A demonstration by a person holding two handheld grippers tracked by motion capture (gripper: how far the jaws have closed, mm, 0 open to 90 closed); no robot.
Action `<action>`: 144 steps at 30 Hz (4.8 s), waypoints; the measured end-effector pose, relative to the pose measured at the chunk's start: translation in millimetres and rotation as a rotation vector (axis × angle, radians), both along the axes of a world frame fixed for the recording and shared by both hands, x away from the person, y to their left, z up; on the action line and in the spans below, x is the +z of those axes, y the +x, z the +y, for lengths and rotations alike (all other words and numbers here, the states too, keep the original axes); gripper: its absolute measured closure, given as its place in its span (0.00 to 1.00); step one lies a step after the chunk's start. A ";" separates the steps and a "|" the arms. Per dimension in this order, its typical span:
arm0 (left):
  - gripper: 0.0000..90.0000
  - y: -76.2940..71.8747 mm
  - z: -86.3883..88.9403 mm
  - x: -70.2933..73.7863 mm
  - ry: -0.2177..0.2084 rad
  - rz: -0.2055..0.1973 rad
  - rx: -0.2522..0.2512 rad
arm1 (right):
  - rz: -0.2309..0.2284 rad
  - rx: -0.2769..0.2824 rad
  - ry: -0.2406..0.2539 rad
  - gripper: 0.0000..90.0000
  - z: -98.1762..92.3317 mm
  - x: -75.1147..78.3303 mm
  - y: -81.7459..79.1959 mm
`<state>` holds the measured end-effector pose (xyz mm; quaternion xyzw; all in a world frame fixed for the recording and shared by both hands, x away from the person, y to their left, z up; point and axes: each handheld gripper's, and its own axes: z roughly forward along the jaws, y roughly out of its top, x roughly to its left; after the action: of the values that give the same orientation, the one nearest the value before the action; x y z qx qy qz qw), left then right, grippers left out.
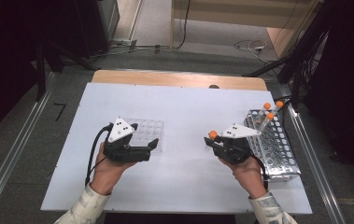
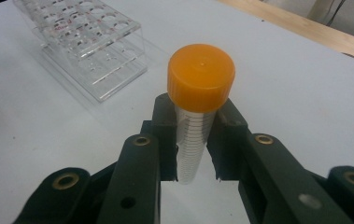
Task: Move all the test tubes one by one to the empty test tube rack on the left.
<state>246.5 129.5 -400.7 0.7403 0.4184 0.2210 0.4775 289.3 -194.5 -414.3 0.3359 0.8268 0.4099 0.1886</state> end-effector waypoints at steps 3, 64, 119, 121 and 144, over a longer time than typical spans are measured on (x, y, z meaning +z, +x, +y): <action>0.18 -1.6 -4.6 -1.2 0.000 -0.007 -0.013 | 0.000 0.011 0.001 0.80 3.8 -1.2 -1.2; 0.76 -11.2 -71.3 -16.8 -0.055 0.011 -0.305 | 0.040 0.259 0.001 0.80 67.6 -14.4 -36.8; 0.78 -9.7 -34.2 12.1 -0.141 -0.066 -0.223 | 0.077 0.160 0.025 0.26 54.0 -14.6 -27.3; 0.78 -9.8 -33.0 13.0 -0.145 -0.066 -0.220 | 0.078 0.158 0.025 0.26 53.3 -14.4 -27.1; 0.78 0.5 38.3 29.0 -0.158 -0.104 0.004 | 0.076 0.140 0.033 0.27 49.4 -14.1 -25.9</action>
<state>247.0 167.9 -371.8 0.6870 0.4108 0.2263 0.5550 263.4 -145.1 -428.4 0.2956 0.8478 0.4229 0.1224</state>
